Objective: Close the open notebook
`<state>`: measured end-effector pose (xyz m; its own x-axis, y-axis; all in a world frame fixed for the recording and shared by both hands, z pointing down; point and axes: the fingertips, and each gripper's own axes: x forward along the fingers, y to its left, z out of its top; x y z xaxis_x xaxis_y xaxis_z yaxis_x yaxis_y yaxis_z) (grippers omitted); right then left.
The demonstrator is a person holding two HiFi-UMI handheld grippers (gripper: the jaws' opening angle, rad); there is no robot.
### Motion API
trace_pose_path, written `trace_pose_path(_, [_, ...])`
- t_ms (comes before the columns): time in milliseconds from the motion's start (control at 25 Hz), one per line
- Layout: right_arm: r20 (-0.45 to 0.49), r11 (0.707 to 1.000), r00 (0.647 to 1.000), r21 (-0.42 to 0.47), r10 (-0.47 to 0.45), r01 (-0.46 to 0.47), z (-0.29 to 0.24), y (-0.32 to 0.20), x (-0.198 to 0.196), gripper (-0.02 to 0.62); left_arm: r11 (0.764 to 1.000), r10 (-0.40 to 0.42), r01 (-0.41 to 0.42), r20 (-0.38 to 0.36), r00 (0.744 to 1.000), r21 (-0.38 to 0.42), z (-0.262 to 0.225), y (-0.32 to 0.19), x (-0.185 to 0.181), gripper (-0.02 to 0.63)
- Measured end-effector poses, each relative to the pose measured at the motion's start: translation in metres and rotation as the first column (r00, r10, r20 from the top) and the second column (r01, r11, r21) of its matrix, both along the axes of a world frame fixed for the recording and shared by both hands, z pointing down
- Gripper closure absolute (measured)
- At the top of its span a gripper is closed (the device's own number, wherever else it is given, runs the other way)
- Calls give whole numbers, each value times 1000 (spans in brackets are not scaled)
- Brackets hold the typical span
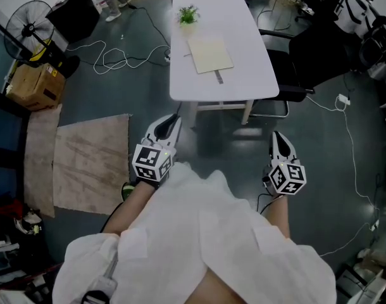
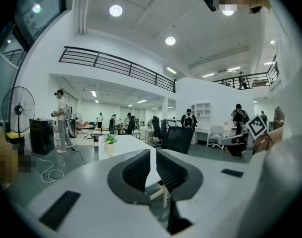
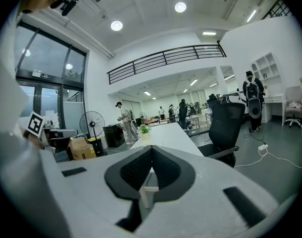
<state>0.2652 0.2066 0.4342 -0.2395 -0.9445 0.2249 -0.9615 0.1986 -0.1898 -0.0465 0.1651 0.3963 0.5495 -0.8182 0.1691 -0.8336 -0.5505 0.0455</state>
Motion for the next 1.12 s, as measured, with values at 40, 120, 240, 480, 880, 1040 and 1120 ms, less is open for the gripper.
trace_pose_path(40, [-2, 1000, 1000, -2, -4, 4, 1, -1, -1, 592, 1000, 0, 0, 1, 1000, -1, 0, -2, 0, 572])
trace_pose_path(120, [-10, 1000, 1000, -5, -11, 11, 2, -5, -2, 592, 1000, 1, -1, 2, 1000, -6, 2, -6, 0, 573])
trace_pose_path(240, [-11, 1000, 1000, -12, -14, 14, 6, -14, -4, 591, 1000, 4, -4, 3, 1000, -15, 8, -15, 0, 574])
trace_pose_path(480, [-16, 999, 1000, -31, -12, 11, 15, -52, -3, 591, 1000, 3, -3, -8, 1000, -31, 20, -50, 0, 573])
trace_pose_path(880, [-64, 997, 996, -44, -60, 58, 18, -170, -19, 591, 998, -49, 49, -13, 999, -33, 22, -166, -25, 573])
trace_pose_path(1040, [-85, 995, 992, -48, -95, 91, 16, -215, -30, 591, 998, -60, 59, -15, 998, -36, 17, -207, -32, 573])
trace_pose_path(1120, [-86, 993, 991, -54, -106, 102, 18, -237, -37, 591, 998, -49, 48, -14, 999, -41, 19, -223, -31, 573])
